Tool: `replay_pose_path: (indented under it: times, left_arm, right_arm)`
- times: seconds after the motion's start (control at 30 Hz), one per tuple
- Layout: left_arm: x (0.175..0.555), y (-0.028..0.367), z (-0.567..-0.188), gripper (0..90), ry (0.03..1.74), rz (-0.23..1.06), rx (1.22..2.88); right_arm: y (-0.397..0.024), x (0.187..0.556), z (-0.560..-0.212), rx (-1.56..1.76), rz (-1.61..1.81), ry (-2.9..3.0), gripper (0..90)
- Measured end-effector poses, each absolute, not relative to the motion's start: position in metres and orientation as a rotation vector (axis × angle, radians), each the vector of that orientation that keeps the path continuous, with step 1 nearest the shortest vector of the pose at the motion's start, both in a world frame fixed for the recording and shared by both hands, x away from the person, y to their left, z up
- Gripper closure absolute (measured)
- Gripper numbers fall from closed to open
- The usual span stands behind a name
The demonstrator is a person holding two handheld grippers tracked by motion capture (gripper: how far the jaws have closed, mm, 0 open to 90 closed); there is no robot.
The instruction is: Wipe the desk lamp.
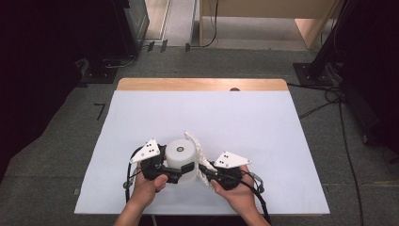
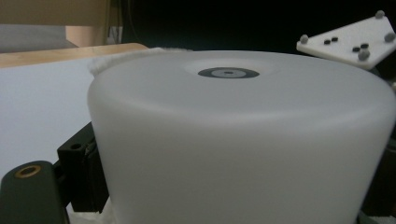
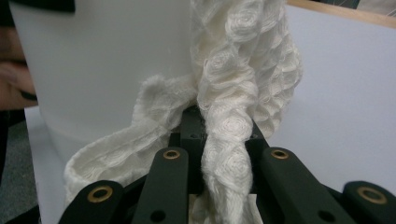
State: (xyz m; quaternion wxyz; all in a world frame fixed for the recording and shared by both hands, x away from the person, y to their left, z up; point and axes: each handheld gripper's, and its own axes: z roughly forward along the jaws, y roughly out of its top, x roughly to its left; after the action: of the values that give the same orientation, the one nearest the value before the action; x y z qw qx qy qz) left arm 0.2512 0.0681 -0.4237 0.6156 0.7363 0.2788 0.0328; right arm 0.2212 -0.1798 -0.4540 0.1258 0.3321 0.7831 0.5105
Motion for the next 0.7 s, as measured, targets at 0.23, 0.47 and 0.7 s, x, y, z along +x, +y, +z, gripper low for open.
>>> replay_pose_path:
  times: [0.23, 0.47, 0.7]
  left_arm:
    - [0.249, 0.056, -0.432, 8.5, 0.629, 0.053, 1.733]
    - [0.243, 0.037, -0.439, 8.5, 0.589, 0.017, 1.790]
    - [0.245, 0.042, -0.436, 8.5, 0.601, 0.030, 1.766]
  right_arm:
    - [-0.187, 0.221, -0.445, 0.967, 1.513, 2.220, 78.1]
    - [-0.206, 0.218, -0.425, 0.963, 1.566, 2.087, 78.1]
    - [-0.206, 0.217, -0.424, 0.944, 1.581, 2.090, 78.1]
